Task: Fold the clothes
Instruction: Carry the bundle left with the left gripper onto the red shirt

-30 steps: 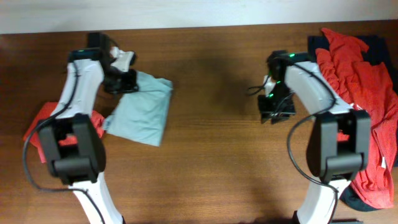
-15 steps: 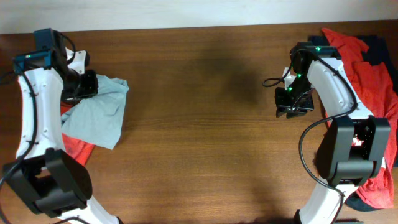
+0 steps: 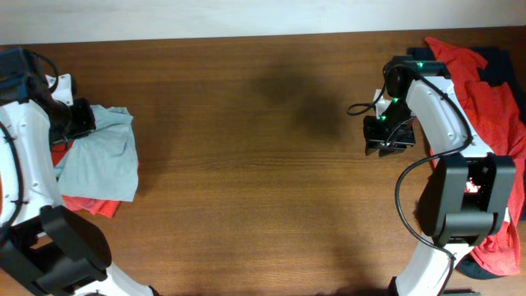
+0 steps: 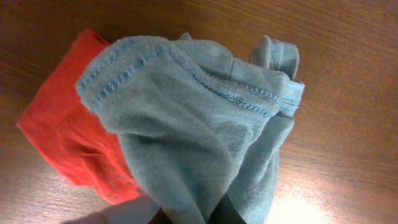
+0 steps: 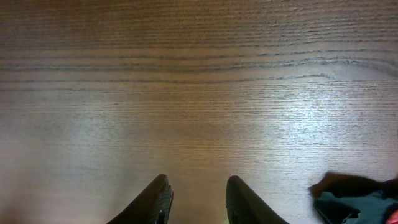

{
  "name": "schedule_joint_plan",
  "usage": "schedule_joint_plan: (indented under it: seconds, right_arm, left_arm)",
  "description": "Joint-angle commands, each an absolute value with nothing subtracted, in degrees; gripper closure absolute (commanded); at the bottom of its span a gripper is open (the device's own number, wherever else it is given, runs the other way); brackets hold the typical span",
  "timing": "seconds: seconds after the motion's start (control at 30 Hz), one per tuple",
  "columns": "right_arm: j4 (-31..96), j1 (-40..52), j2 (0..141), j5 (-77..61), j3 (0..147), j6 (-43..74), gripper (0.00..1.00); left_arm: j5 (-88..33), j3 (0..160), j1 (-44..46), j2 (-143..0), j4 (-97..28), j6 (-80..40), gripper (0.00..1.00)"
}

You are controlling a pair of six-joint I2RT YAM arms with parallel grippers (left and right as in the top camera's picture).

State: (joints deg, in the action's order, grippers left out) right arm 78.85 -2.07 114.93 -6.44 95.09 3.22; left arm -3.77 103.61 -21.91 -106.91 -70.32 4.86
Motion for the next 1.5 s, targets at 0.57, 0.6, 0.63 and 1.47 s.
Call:
schedule_joint_plan:
  seconds: [0.57, 0.6, 0.63, 1.47]
  right_arm:
    - [80.36, -2.37, 113.86, -5.32, 95.92, 3.22, 0.65]
    - [80.42, -2.37, 113.86, -5.32, 95.92, 3.22, 0.65]
    - [80.44, -2.37, 113.86, -5.32, 95.92, 3.22, 0.65]
    - [77.56, -2.26, 113.82, -9.87, 101.32, 0.34, 0.64]
  left_arm:
    - [5.65, 103.09, -23.77, -105.43, -67.26, 4.32, 0.88]
    - [5.72, 103.09, -24.47, -105.43, -66.87, 4.29, 0.81]
    - [5.72, 103.09, -24.95, -105.43, -66.7, 4.29, 0.61]
    - [-15.86, 103.11, -17.12, -103.85, -65.73, 11.46, 0.29]
